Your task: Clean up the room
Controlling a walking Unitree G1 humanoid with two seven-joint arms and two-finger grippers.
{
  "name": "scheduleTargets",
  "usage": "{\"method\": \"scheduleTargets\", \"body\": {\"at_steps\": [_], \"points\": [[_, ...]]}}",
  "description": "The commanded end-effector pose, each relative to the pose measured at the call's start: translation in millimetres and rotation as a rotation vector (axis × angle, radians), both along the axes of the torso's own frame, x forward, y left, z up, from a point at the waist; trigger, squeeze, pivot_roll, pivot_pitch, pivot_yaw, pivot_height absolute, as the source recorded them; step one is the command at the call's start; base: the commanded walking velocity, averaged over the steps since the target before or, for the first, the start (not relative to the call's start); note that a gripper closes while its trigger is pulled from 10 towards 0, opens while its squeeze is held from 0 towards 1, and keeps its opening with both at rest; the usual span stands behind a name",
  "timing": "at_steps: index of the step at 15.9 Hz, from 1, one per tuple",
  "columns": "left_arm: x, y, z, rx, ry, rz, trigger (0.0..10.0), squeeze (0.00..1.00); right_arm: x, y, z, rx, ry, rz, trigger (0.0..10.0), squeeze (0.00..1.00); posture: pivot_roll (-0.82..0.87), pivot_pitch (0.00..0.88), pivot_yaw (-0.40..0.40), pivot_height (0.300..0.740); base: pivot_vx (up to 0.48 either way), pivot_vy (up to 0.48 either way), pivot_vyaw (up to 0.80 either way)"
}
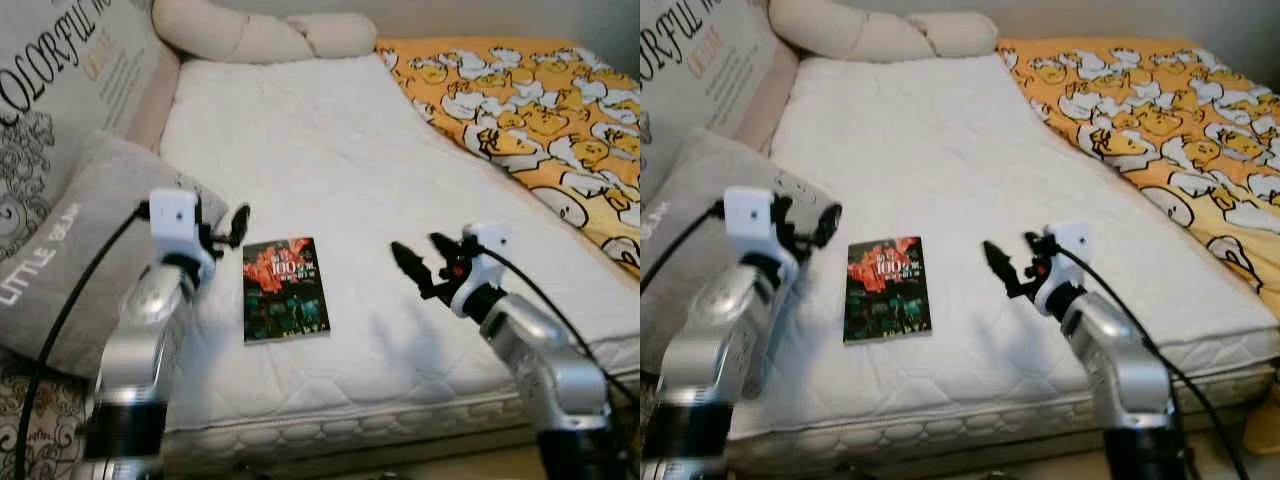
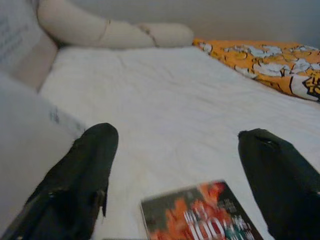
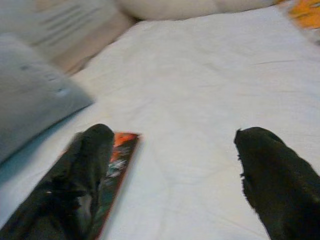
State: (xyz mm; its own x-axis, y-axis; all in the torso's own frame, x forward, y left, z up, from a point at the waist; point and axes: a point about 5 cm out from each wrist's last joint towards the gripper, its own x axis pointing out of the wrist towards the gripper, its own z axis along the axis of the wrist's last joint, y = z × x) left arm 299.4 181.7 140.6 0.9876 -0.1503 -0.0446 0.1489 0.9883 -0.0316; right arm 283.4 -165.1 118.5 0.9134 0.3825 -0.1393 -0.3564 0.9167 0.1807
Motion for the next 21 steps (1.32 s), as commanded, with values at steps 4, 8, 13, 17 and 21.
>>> {"method": "scheduleTargets", "body": {"at_steps": [4,8,13,17,21], "points": [[-29.0,-11.8,-3,-0.018,0.003,-0.037,10.0,1.0,-13.4,5.6,-22,-0.081,0.057,-0.125,10.0,1.0,-0.12,0.0,-0.041,0.74,0.0,0.0,0.0],[-40.3,-13.0,-10,0.03,0.041,-0.007,10.0,1.0,-21.9,7.9,-25,-0.118,0.042,-0.146,10.0,1.0,-0.13,0.0,-0.043,0.74,0.0,-0.36,0.0],[-42.8,-6.7,-6,0.046,0.042,0.024,10.0,1.0,-27.0,9.1,-28,-0.117,0.047,-0.171,10.0,1.0,-0.12,0.0,-0.054,0.74,0.0,-0.48,0.0],[-44.5,-7.2,-8,0.048,0.054,0.025,10.0,1.0,-26.0,13.8,-25,-0.11,0.032,-0.147,10.0,1.0,-0.12,0.0,-0.051,0.74,0.0,-0.48,0.0],[-42.8,-8.8,-12,0.041,0.08,0.024,10.0,1.0,-21.4,16.1,-23,-0.127,0.005,-0.123,10.0,1.0,-0.11,0.0,-0.038,0.74,0.0,-0.48,0.0]]}}
